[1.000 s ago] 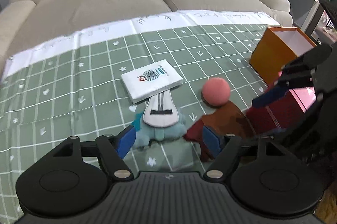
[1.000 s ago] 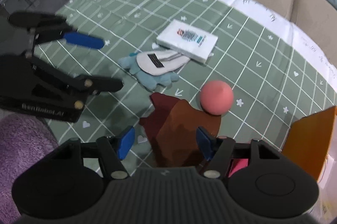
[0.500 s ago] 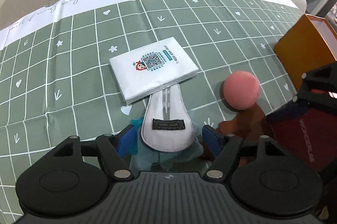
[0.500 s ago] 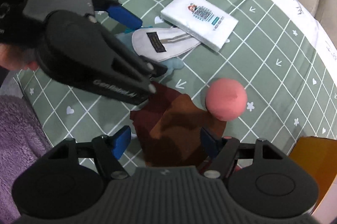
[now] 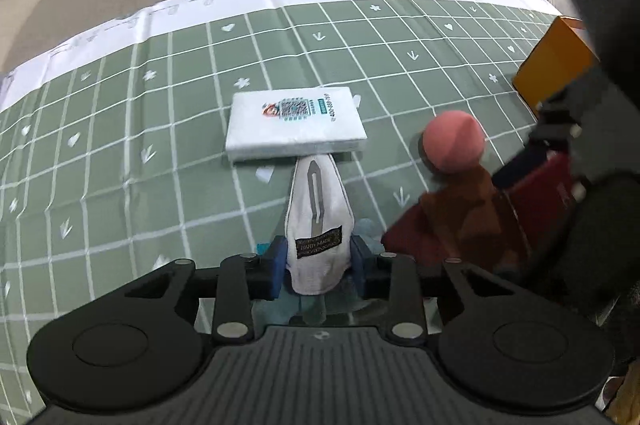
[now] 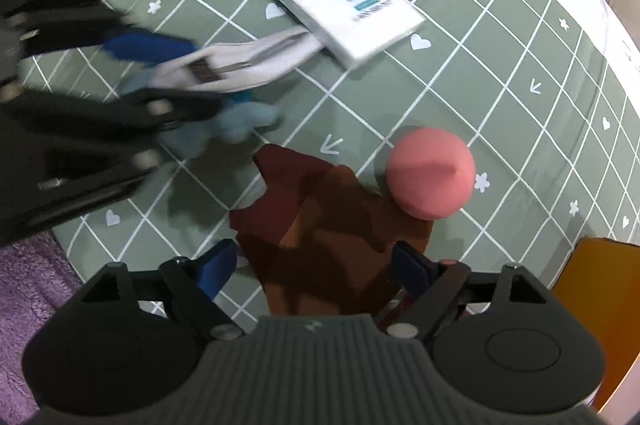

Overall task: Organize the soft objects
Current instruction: 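Grasp the light-blue plush with the left tool while the right tool grasps the brown-red cloth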

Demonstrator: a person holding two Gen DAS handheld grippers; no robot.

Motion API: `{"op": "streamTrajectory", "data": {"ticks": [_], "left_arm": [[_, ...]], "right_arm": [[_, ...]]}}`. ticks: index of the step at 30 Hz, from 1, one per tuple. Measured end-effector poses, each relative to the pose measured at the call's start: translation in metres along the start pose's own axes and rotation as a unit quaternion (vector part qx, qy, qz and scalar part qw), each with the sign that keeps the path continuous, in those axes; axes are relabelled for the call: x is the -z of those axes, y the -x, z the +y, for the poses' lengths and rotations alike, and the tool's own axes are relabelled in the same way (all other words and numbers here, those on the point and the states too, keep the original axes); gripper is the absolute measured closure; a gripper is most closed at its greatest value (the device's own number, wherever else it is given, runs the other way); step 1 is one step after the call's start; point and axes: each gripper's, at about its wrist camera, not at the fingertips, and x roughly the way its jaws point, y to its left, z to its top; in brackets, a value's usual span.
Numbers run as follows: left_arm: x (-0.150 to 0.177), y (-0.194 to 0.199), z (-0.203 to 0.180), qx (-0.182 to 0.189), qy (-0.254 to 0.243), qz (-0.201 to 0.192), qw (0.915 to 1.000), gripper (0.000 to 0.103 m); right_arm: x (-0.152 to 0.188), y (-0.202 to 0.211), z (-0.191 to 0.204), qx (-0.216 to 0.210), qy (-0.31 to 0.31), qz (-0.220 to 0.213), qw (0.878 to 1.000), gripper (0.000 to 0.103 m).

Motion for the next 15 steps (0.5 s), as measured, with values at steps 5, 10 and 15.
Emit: {"op": "streamTrajectory", "data": {"ticks": [5, 10, 15], "left_arm": [[0.024, 0.022, -0.003, 0.005, 0.020, -0.005, 0.9998, 0.066], [0.050, 0.038, -0.003, -0.004, 0.044, -0.013, 0.9989, 0.066], [0.066, 0.042, -0.002, 0.003, 0.071, -0.017, 0.9973, 0.066]], "right_arm": [[-0.005, -0.012, 0.002, -0.016, -0.022, 0.028, 0.999, 0.018], [-0.011, -0.028, -0.002, -0.019, -0.055, 0.043, 0.997, 0.020], [-0.012, -0.031, 0.001, -0.007, -0.061, 0.038, 0.997, 0.022]]}}
